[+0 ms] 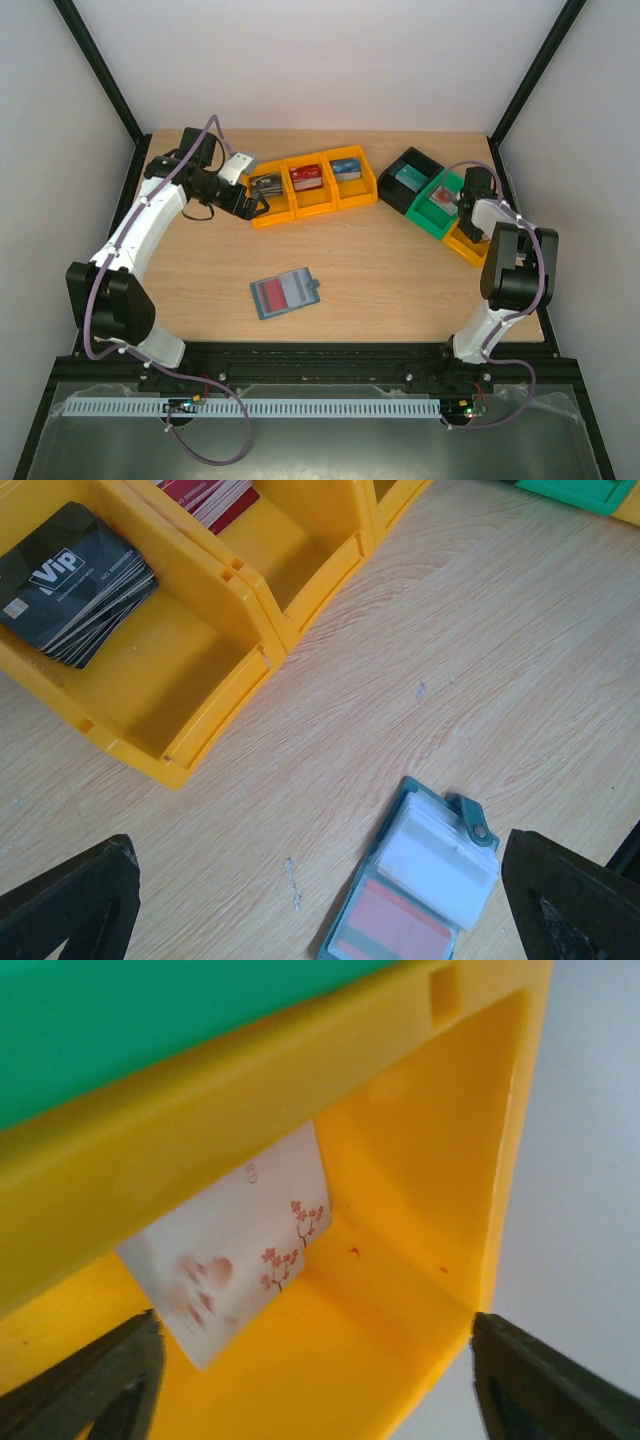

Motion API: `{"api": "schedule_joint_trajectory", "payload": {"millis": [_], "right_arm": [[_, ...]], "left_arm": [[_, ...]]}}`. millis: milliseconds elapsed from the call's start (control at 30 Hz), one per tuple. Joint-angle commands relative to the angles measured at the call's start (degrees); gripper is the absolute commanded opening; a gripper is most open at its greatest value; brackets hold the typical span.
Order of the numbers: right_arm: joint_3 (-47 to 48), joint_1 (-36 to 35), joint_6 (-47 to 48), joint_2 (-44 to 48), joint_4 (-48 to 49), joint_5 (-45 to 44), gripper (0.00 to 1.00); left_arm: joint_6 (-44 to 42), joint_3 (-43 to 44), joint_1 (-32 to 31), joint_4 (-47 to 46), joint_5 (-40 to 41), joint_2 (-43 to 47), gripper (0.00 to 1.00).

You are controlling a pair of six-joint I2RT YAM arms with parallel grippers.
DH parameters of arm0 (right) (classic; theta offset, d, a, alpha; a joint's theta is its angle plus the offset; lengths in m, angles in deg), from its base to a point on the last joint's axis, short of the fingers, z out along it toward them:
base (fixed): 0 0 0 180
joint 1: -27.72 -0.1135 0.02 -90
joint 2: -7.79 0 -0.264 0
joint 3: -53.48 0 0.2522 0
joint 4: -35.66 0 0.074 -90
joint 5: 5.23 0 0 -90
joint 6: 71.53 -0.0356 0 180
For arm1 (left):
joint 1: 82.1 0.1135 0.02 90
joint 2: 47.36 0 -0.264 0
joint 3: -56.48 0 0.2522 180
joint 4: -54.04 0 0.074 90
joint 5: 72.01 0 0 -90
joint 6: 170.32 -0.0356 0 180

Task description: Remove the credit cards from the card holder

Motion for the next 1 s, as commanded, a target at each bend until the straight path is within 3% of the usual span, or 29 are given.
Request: {"api": "schedule_joint_trajectory", "payload": {"millis": [0,133,333,533,667,833,967], "right_arm": [[-0.8,0.0,0.1,2.4,0.0,0.8,0.87],[-0.1,0.0,-1.1,3.0,0.5,1.8,0.93],[-0.2,0.0,-4.1,7.1,3.4,2.8,0.93],[0.3,0.2,-15.0,14.6,13.7,-3.6,0.99],[2.9,0.2,-31.4,19.7,16.7,-5.5,0.97],[9.2,0.3,-58.0,21.8,2.0,-1.5,0.66],[8.1,0.3,-69.6,21.9,-5.5,0.8,0.2]], "left_arm": [[-0.8,1.2,-0.2,1.2,-1.0,-0.4,1.0],[-0.9,1.0,-0.3,1.2,-1.1,-0.1,0.99],[-0.9,0.8,-0.3,1.3,-1.3,0.2,0.99],[-0.8,0.1,-0.2,0.8,-1.4,0.7,0.99],[-0.9,-0.2,-0.3,0.6,-1.4,1.1,1.0],[-0.8,-0.5,-0.3,0.5,-1.6,1.2,1.0],[-0.7,-0.7,-0.3,0.4,-2.0,1.2,0.99]]}}
